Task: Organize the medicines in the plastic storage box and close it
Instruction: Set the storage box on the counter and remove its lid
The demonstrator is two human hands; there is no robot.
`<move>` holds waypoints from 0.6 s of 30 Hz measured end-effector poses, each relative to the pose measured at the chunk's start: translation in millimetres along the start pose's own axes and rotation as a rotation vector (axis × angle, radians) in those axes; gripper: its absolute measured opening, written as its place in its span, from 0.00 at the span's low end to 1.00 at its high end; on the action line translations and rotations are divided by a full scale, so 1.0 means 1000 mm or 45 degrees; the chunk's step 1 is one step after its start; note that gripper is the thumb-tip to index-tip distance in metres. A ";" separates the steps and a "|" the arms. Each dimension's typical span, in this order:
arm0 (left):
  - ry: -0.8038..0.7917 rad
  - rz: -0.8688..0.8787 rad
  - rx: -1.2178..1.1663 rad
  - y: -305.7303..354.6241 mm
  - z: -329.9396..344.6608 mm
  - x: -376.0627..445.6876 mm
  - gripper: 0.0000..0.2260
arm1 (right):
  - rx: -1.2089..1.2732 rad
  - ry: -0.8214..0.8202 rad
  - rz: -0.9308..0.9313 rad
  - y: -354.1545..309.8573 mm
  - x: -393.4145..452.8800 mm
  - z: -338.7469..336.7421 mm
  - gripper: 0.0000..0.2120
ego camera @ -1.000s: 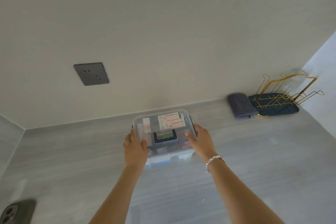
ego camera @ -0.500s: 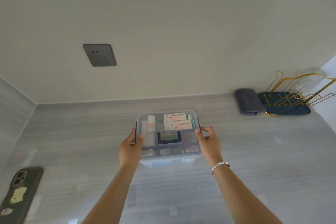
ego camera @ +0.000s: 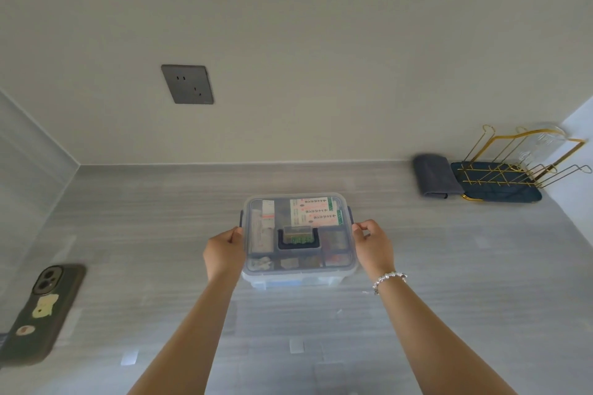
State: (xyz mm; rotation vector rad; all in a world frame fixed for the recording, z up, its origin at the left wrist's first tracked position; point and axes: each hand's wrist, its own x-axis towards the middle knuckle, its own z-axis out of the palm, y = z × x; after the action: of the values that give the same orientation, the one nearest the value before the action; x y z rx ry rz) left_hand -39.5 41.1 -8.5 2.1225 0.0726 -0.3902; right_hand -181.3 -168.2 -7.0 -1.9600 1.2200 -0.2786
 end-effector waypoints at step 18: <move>0.254 0.016 -0.093 -0.002 0.017 -0.009 0.17 | -0.049 0.151 -0.023 0.008 -0.003 0.018 0.12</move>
State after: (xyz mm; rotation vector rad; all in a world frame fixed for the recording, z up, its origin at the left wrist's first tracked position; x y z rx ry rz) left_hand -52.3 28.4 -15.9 2.0825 0.1865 -0.1646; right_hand -178.1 -158.6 -23.6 -2.0122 1.2923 -0.3885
